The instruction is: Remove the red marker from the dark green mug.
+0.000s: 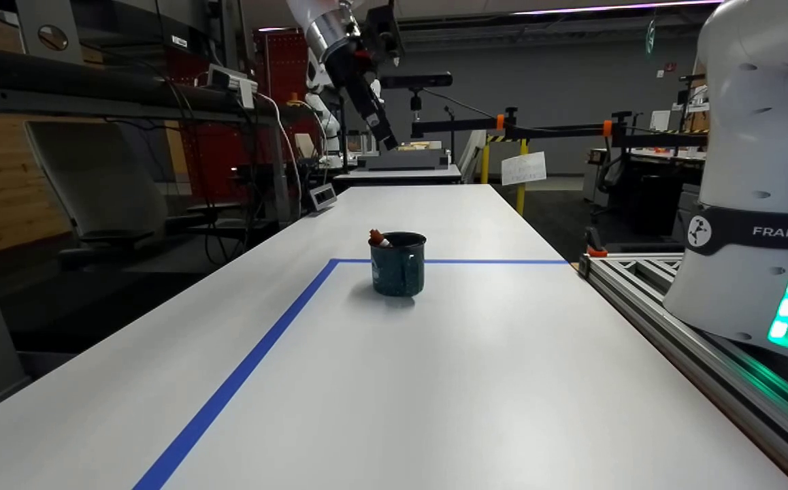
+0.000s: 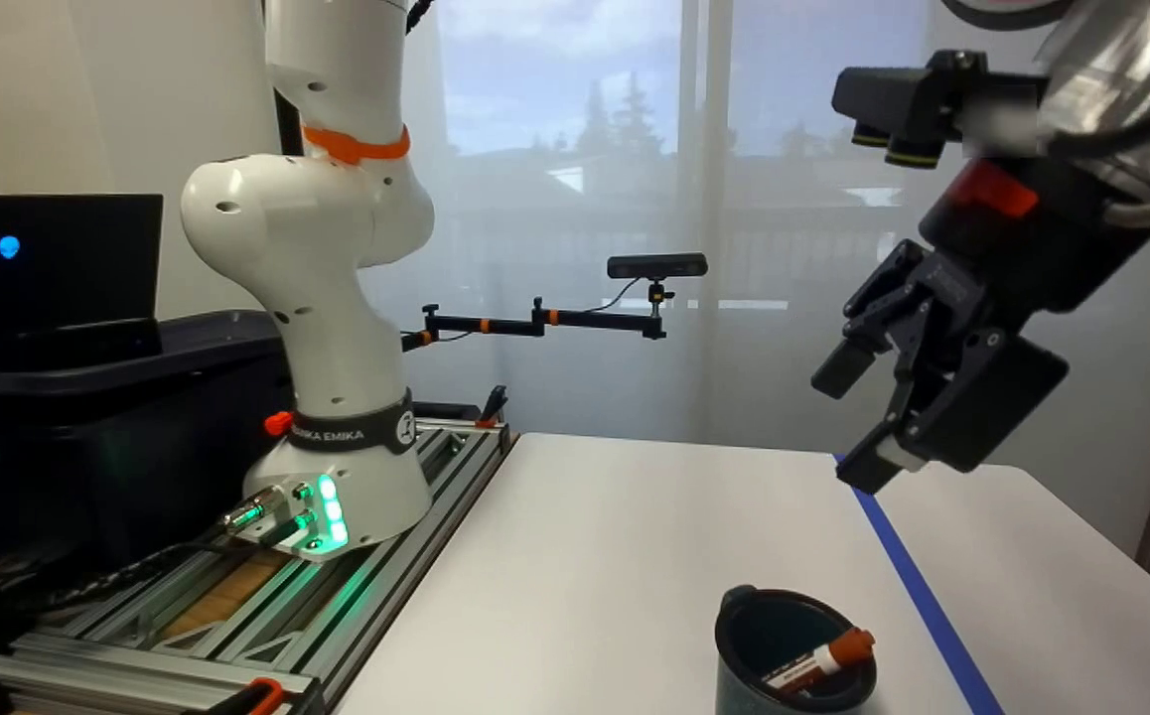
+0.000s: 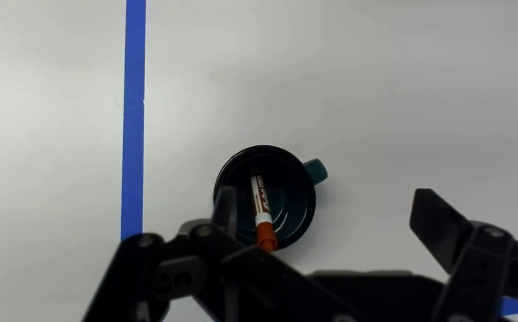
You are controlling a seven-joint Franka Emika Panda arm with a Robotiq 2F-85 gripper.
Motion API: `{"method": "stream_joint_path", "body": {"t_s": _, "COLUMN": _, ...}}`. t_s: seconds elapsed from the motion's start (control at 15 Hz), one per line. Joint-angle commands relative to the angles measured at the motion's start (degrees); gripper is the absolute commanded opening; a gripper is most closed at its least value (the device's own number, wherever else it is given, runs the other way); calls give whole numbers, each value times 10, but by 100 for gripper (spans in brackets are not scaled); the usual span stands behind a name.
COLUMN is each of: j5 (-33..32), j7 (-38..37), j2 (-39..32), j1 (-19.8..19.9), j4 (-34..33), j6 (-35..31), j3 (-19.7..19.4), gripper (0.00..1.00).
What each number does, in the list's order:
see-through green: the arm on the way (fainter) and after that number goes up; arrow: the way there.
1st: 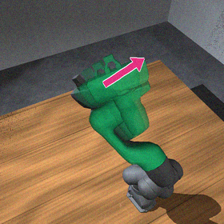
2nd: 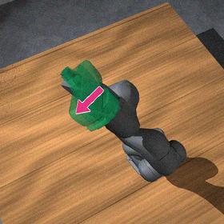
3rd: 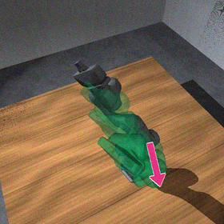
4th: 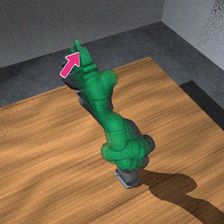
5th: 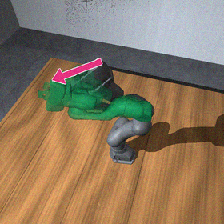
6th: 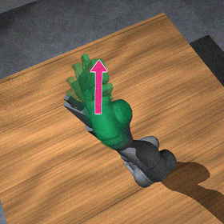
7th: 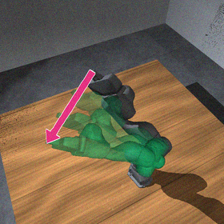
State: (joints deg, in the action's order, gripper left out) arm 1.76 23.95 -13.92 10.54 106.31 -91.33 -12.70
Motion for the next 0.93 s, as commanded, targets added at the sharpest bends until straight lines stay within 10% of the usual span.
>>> {"method": "stream_joint_path", "body": {"t_s": 0.0, "j5": 6, "j7": -56, "j2": -49, "j1": 14, "j4": -38, "j6": 10, "j3": 16, "gripper": 100}}
{"method": "stream_joint_path", "body": {"t_s": 0.87, "j5": -14, "j7": -97, "j2": -86, "j1": 23, "j4": -27, "j6": -26, "j3": 28, "gripper": 100}}
